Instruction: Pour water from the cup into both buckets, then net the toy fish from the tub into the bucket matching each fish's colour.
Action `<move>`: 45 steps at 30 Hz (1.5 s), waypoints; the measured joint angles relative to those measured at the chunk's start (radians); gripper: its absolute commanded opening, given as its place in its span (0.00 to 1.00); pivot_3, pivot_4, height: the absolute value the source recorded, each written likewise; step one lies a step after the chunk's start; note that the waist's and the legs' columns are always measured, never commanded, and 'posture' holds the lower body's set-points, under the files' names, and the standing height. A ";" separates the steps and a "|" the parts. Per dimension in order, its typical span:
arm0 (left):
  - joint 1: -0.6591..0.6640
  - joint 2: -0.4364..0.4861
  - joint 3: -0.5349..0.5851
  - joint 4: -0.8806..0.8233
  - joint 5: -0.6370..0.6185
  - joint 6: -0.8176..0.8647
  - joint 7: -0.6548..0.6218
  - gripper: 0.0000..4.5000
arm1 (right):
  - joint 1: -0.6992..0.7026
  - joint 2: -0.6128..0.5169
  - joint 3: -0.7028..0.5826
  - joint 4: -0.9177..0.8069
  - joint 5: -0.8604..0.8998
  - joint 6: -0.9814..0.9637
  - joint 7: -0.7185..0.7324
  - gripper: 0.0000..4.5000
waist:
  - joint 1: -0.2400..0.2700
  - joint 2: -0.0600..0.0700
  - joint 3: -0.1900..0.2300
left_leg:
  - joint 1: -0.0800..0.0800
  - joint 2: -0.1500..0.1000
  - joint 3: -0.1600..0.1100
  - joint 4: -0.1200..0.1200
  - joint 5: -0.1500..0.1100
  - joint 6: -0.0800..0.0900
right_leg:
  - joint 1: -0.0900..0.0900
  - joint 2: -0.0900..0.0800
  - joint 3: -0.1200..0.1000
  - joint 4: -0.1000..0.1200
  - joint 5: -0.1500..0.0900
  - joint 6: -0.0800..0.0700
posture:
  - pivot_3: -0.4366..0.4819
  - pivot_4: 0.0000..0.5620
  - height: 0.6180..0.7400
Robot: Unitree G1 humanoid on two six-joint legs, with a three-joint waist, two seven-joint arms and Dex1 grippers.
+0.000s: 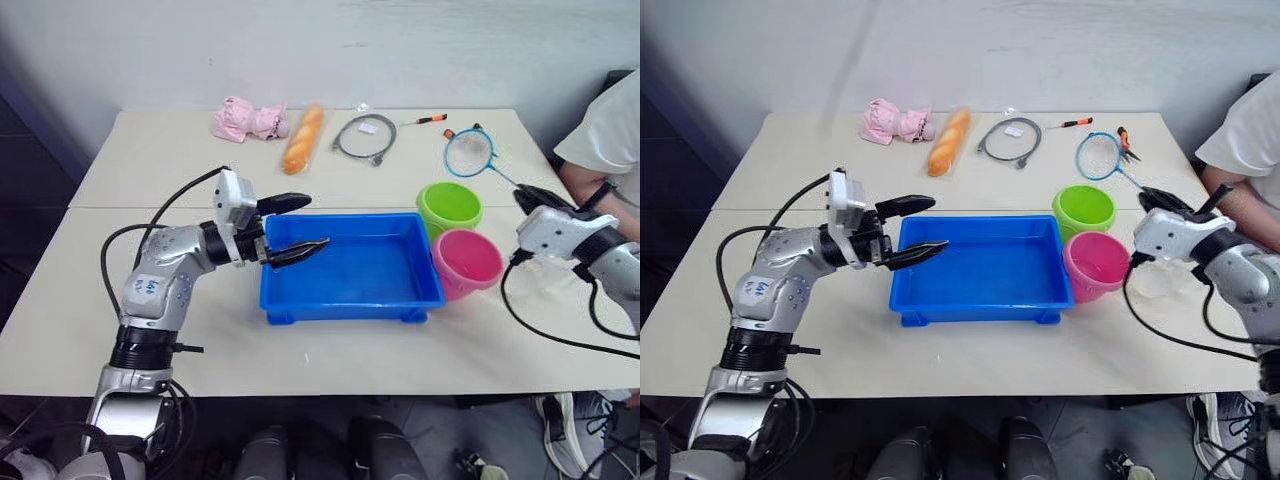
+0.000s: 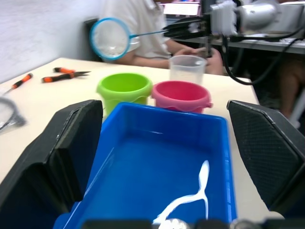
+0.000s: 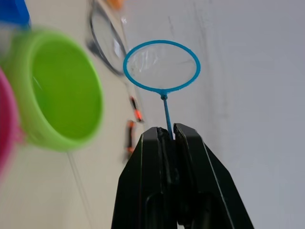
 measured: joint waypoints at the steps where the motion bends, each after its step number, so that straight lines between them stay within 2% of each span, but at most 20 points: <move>1: 0.007 0.014 0.002 -0.008 -0.006 -0.005 -0.020 0.99 | 0.015 0.007 -0.003 -0.042 0.075 0.046 0.055 0.00 | 0.001 0.000 0.000 | 0.000 0.000 -0.001 0.000 0.000 0.000 | 0.000 0.000 0.000 0.000 0.000 0.000 | 0.48 0.27 0.99; 4: 0.055 0.084 0.034 -0.068 -0.044 -0.008 -0.090 0.99 | 0.098 0.009 -0.052 -0.256 0.371 0.280 0.250 0.00 | 0.005 0.000 0.000 | -0.001 0.000 -0.002 0.000 0.000 0.001 | 0.000 -0.001 -0.001 0.000 0.000 0.000 | 0.48 0.27 0.99; 7: 0.121 0.165 0.076 -0.145 -0.086 -0.009 -0.159 0.99 | 0.156 -0.020 -0.074 -0.458 0.544 0.469 0.365 0.00 | 0.005 0.000 0.000 | 0.000 0.000 -0.004 0.000 -0.001 0.002 | 0.001 -0.002 -0.001 -0.001 0.000 0.000 | 0.48 0.27 0.99; 10: 0.232 0.246 0.103 -0.198 -0.097 -0.042 -0.240 0.99 | 0.196 -0.019 -0.059 -0.633 0.625 0.590 0.440 0.00 | 0.004 0.000 0.000 | 0.000 0.000 -0.004 -0.001 -0.002 0.002 | 0.001 -0.004 -0.001 -0.001 0.000 -0.001 | 0.48 0.27 0.99; 13: 0.342 0.295 0.112 -0.200 -0.076 -0.089 -0.291 0.99 | 0.256 -0.009 -0.012 -0.707 0.608 0.598 0.506 0.00 | 0.005 0.000 0.000 | 0.000 0.000 -0.004 -0.002 -0.004 0.003 | 0.001 -0.004 -0.001 -0.002 -0.001 -0.002 | 0.48 0.27 0.99; 18: 0.510 0.337 0.158 -0.221 -0.063 -0.138 -0.315 0.99 | 0.323 0.051 0.101 -0.709 0.520 0.544 0.594 0.00 | 0.004 0.000 0.000 | 0.000 -0.001 -0.005 -0.002 -0.007 0.005 | 0.001 -0.006 -0.001 -0.004 -0.001 -0.002 | 0.48 0.27 0.99; 21: 0.626 0.346 0.177 -0.281 -0.058 -0.155 -0.316 0.99 | 0.342 0.154 0.223 -0.634 0.388 0.458 0.630 0.00 | 0.004 0.000 0.000 | 0.000 -0.001 -0.004 -0.001 -0.007 0.005 | 0.001 -0.007 -0.001 -0.004 -0.001 -0.002 | 0.48 0.27 0.99; 26: 0.670 0.344 0.180 -0.323 -0.059 -0.150 -0.300 0.99 | 0.322 0.213 0.296 -0.507 0.282 0.375 0.647 0.00 | 0.002 0.001 0.000 | 0.000 -0.002 -0.004 -0.002 -0.007 0.005 | 0.000 -0.008 -0.001 -0.004 -0.001 -0.003 | 0.48 0.27 0.99; 30: 0.690 0.345 0.181 -0.352 -0.062 -0.131 -0.268 0.99 | 0.271 0.342 0.364 -0.347 0.190 0.288 0.646 0.00 | -0.002 0.001 0.000 | 0.000 -0.002 -0.004 -0.002 -0.007 0.004 | 0.000 -0.008 -0.002 -0.002 -0.002 -0.003 | 0.48 0.27 0.99; 35: 0.698 0.376 0.191 -0.380 -0.064 -0.110 -0.249 0.99 | 0.238 0.386 0.373 -0.231 0.141 0.190 0.658 0.00 | -0.014 0.001 0.000 | 0.001 -0.002 -0.005 -0.002 -0.007 0.004 | 0.000 -0.008 -0.002 -0.002 -0.002 -0.003 | 0.48 0.27 0.99; 37: 0.698 0.376 0.195 -0.380 -0.066 -0.103 -0.241 1.00 | 0.227 0.395 0.373 -0.216 0.130 0.183 0.652 0.19 | -0.020 0.001 0.000 | 0.001 -0.002 -0.005 -0.002 -0.007 0.004 | 0.000 -0.008 -0.002 -0.001 -0.002 -0.003 | 0.48 0.27 0.99; 38: 0.698 0.376 0.195 -0.380 -0.066 -0.103 -0.240 1.00 | 0.225 0.395 0.373 -0.211 0.127 0.183 0.651 0.22 | -0.020 0.001 0.000 | 0.001 -0.002 -0.005 -0.002 -0.007 0.004 | 0.000 -0.008 -0.002 -0.001 -0.002 -0.003 | 0.48 0.27 0.99; 40: 0.699 0.377 0.195 -0.380 -0.066 -0.101 -0.235 1.00 | 0.220 0.394 0.358 -0.193 0.123 0.197 0.646 0.39 | -0.021 0.001 0.000 | 0.001 -0.002 -0.005 -0.003 -0.007 0.004 | 0.000 -0.008 -0.002 -0.001 -0.002 -0.003 | 0.48 0.27 0.99; 41: 0.699 0.377 0.195 -0.380 -0.066 -0.100 -0.235 1.00 | 0.218 0.391 0.356 -0.193 0.124 0.201 0.648 0.48 | -0.021 0.001 0.000 | 0.001 -0.002 -0.005 -0.003 -0.007 0.003 | 0.000 -0.008 -0.002 -0.001 -0.002 -0.003 | 0.48 0.27 0.99; 43: 0.699 0.378 0.195 -0.380 -0.066 -0.093 -0.230 1.00 | 0.217 0.385 0.350 -0.200 0.133 0.208 0.656 0.74 | -0.022 0.001 0.000 | 0.001 -0.002 -0.005 -0.003 -0.007 0.003 | 0.000 -0.008 -0.002 -0.001 -0.002 -0.003 | 0.48 0.27 0.99; 44: 0.699 0.378 0.195 -0.380 -0.066 -0.092 -0.228 1.00 | 0.218 0.384 0.348 -0.202 0.134 0.210 0.658 0.79 | -0.021 0.001 0.000 | 0.001 -0.002 -0.005 -0.003 -0.007 0.003 | 0.000 -0.008 -0.002 -0.001 -0.002 -0.003 | 0.48 0.27 0.99; 45: 0.701 0.381 0.195 -0.380 -0.069 -0.084 -0.227 1.00 | 0.224 0.379 0.340 -0.213 0.136 0.217 0.660 0.90 | -0.021 0.001 0.000 | 0.001 -0.002 -0.005 -0.003 -0.007 0.003 | 0.000 -0.008 -0.002 -0.001 -0.002 -0.003 | 0.48 0.27 0.99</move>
